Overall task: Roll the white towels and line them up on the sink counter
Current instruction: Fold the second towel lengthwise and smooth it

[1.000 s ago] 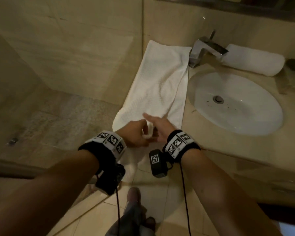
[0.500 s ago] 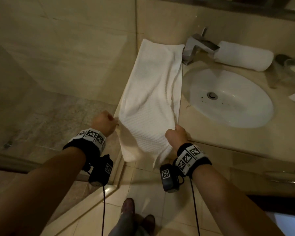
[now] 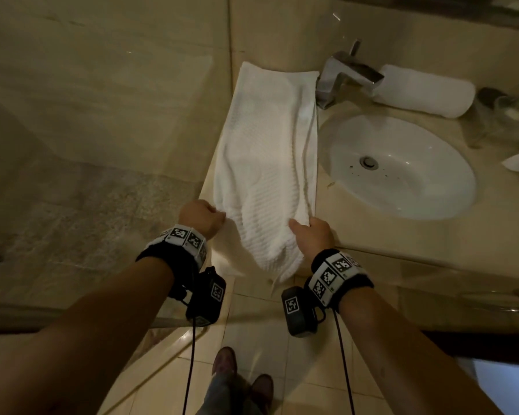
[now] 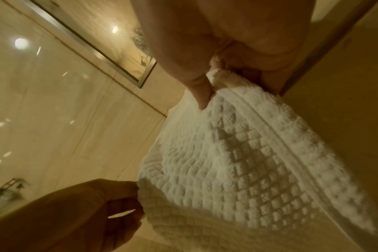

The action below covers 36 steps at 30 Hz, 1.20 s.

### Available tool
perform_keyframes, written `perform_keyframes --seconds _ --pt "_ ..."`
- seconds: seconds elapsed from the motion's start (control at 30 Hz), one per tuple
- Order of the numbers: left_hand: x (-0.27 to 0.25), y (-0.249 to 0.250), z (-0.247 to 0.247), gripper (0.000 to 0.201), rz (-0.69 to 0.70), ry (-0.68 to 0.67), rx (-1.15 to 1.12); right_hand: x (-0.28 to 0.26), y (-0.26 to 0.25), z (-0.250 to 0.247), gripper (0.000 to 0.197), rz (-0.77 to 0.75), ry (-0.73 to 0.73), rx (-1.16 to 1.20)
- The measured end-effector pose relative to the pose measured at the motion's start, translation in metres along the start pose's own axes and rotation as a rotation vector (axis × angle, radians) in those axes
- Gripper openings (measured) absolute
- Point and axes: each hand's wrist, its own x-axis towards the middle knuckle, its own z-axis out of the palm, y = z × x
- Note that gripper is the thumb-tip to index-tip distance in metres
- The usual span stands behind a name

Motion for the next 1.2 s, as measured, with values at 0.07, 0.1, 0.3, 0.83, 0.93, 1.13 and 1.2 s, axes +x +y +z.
perform_keyframes --seconds 0.07,0.1,0.3,0.83,0.93,1.13,1.2 --pt "-0.004 0.004 -0.004 0.022 0.057 0.042 0.025 -0.001 -0.004 -0.001 0.042 0.024 0.024 -0.039" --pt "-0.005 0.004 -0.008 0.020 0.077 0.059 -0.021 -0.001 -0.007 -0.003 0.043 0.040 0.048 -0.063" --pt "-0.007 -0.010 -0.022 0.017 0.104 0.192 -0.161 -0.003 -0.015 -0.006 0.037 0.068 0.084 -0.211" --pt "-0.007 -0.013 -0.001 0.027 -0.091 0.135 -0.030 -0.003 0.000 -0.015 0.020 -0.143 0.250 -0.353" --pt "-0.007 -0.011 -0.003 0.017 -0.023 0.129 0.052 -0.002 0.001 -0.019 0.021 -0.140 0.231 -0.335" --pt "-0.007 -0.001 -0.018 0.006 0.044 0.113 -0.351 0.001 0.000 -0.031 0.024 -0.101 0.291 -0.197" --pt "-0.007 0.010 -0.023 0.018 0.054 0.048 -0.596 0.005 -0.002 -0.033 0.025 -0.076 0.300 -0.137"
